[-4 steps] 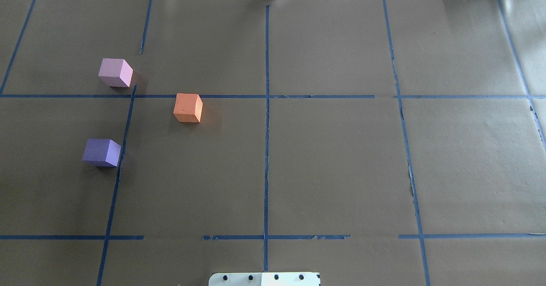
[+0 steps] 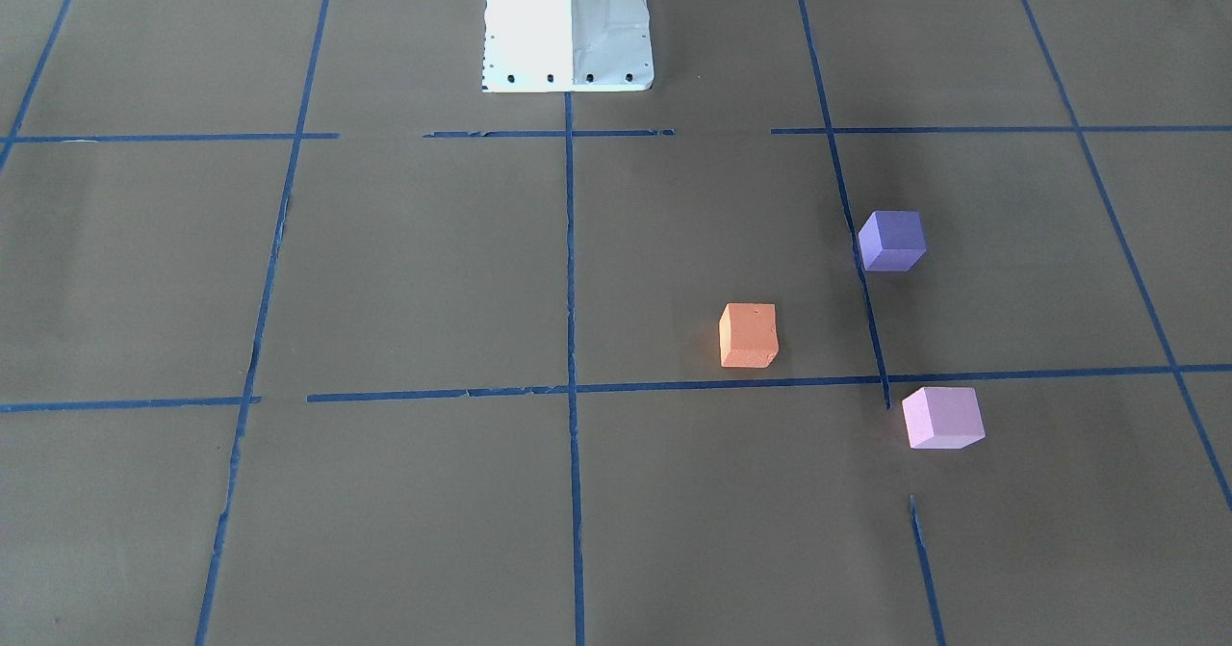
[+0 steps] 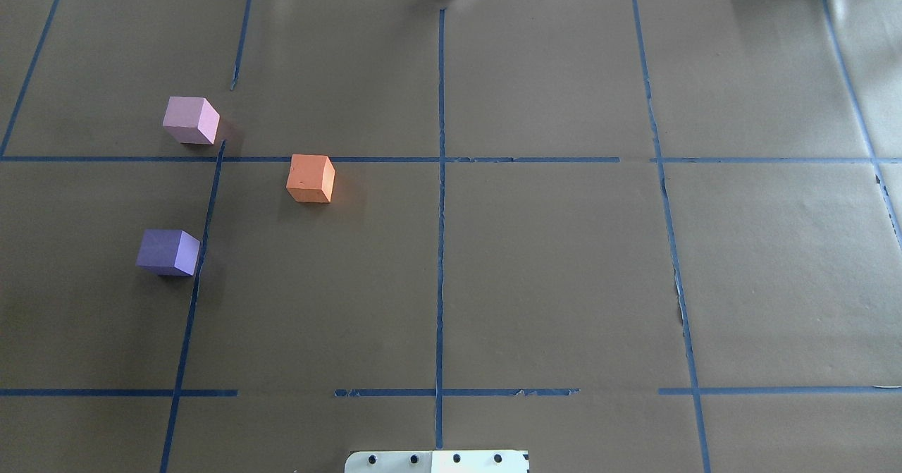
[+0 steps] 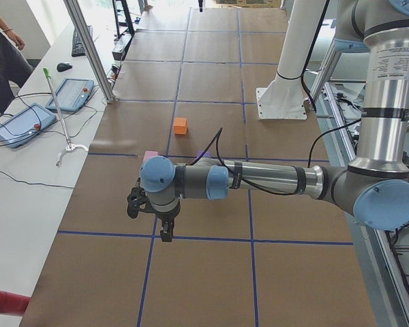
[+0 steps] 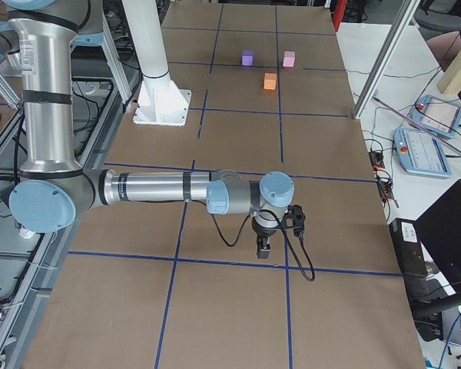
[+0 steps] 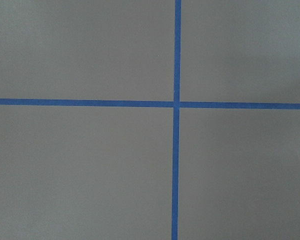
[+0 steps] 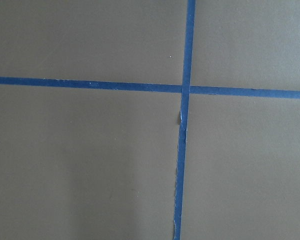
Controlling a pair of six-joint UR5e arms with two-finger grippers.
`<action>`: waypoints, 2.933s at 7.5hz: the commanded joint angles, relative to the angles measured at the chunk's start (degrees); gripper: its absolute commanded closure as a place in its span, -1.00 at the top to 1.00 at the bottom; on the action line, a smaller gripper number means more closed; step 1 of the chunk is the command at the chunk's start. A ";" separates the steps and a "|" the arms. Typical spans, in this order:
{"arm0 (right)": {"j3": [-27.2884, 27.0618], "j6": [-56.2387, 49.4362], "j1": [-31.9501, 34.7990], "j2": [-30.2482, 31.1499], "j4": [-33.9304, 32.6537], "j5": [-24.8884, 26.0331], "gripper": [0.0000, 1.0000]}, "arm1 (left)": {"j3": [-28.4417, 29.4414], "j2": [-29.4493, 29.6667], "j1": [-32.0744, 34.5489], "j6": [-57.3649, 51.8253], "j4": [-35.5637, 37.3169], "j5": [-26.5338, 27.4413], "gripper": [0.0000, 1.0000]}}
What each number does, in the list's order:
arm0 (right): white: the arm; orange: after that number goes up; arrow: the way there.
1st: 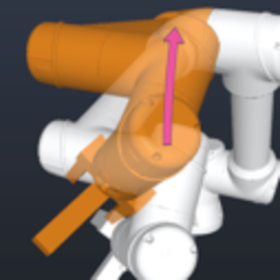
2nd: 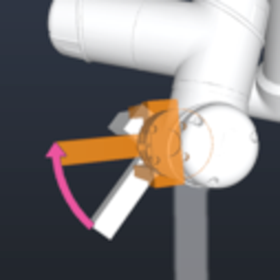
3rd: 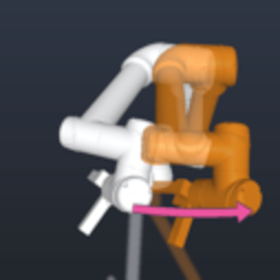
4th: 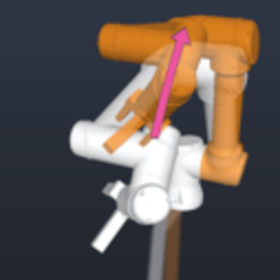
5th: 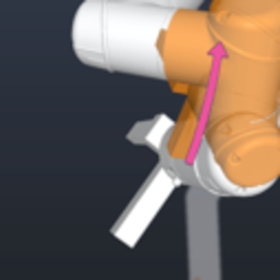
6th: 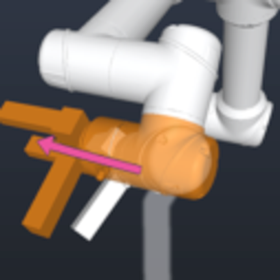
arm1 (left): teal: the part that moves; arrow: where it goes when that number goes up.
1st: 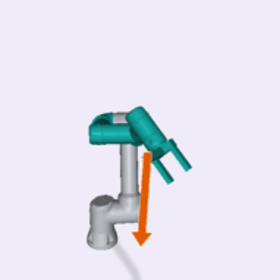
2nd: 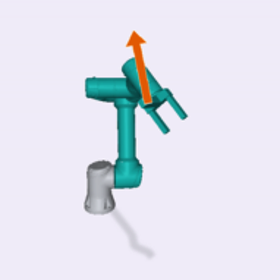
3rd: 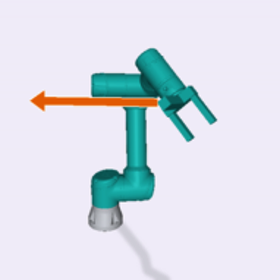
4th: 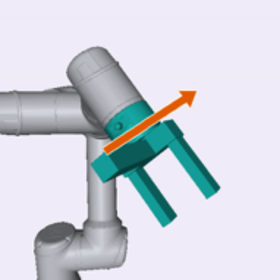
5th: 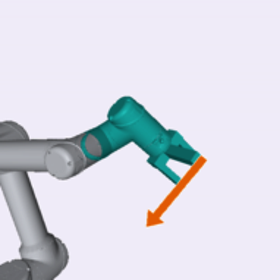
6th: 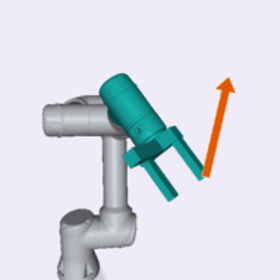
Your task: Arrange blocks in a line
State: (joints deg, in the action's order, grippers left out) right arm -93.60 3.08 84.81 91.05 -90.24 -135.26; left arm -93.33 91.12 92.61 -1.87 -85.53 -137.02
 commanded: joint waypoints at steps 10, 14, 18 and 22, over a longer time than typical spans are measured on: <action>0.00 0.00 0.00 0.00 0.06 0.00 1.00 | -5.80 9.83 -22.60 29.35 -19.86 -0.18 0.99; 0.00 0.00 0.00 0.00 0.06 0.00 1.00 | -4.14 24.78 -42.04 44.05 -19.07 11.32 0.99; 0.00 0.00 0.00 0.00 0.06 0.00 1.00 | -0.55 28.83 -47.07 51.16 -19.15 17.49 0.99; 0.00 0.00 0.00 0.00 -0.03 0.00 1.00 | 2.54 30.96 -50.77 56.18 -15.83 19.42 0.99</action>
State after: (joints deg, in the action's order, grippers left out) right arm -93.60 3.08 84.82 91.05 -90.19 -135.26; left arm -91.15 121.54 43.06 53.26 -103.22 -118.36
